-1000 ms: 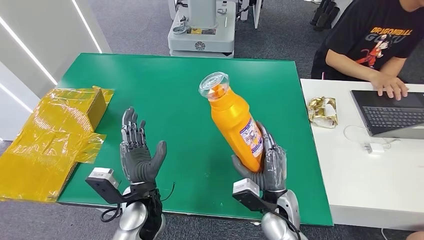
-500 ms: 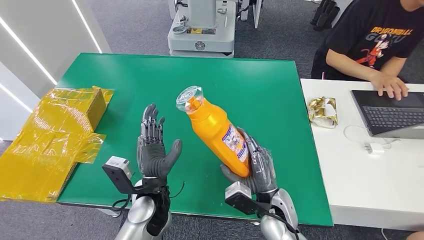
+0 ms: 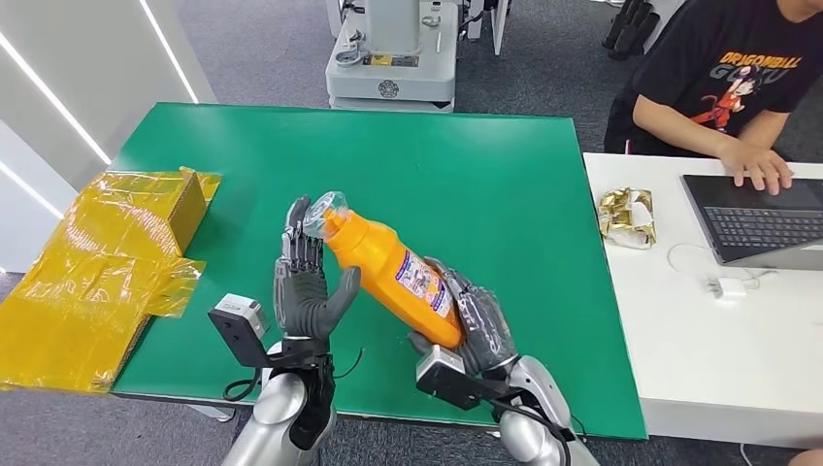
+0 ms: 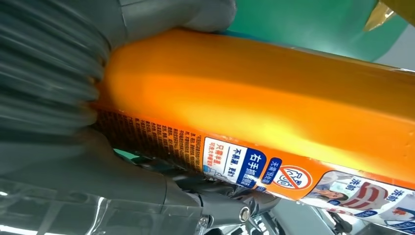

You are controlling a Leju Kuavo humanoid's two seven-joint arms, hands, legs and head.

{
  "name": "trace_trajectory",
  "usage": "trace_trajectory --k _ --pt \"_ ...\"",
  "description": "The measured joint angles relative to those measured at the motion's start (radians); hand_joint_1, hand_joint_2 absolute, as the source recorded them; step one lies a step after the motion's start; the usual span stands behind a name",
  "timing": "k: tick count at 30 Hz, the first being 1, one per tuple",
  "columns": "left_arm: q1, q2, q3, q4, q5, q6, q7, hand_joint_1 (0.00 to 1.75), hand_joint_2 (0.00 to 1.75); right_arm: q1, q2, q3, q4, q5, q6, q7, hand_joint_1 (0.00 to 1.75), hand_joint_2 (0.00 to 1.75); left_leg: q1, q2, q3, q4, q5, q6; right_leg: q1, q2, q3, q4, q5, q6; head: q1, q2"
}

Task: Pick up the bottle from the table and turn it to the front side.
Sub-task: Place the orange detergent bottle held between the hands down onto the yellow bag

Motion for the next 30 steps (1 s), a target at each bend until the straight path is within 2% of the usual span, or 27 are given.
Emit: trace_trajectory --k 8,22,30 --pt "-0.007 0.001 0.0 0.011 0.01 0.019 -0.002 0.0 1.75 -0.027 0.003 0.005 0.035 -0.037 0.135 -0.001 1.75 1.75 0.0 0.0 0.0 0.0 0.0 0.0 0.0 0.0 0.0 0.0 0.0 0.0 0.0 0.0" --pt "-0.002 0.002 0.0 0.01 0.009 0.024 0.0 0.0 1.75 -0.053 0.003 0.027 0.072 -0.067 0.225 -0.057 1.75 1.75 0.0 0.0 0.0 0.0 0.0 0.0 0.0 0.0 0.0 0.0 0.0 0.0 0.0 0.0" --pt "0.004 0.002 0.0 0.01 0.009 0.019 0.001 0.0 1.75 -0.053 0.003 0.036 0.072 -0.061 0.243 -0.07 1.75 1.75 0.0 0.0 0.0 0.0 0.0 0.0 0.0 0.0 0.0 0.0 0.0 0.0 0.0 0.0"
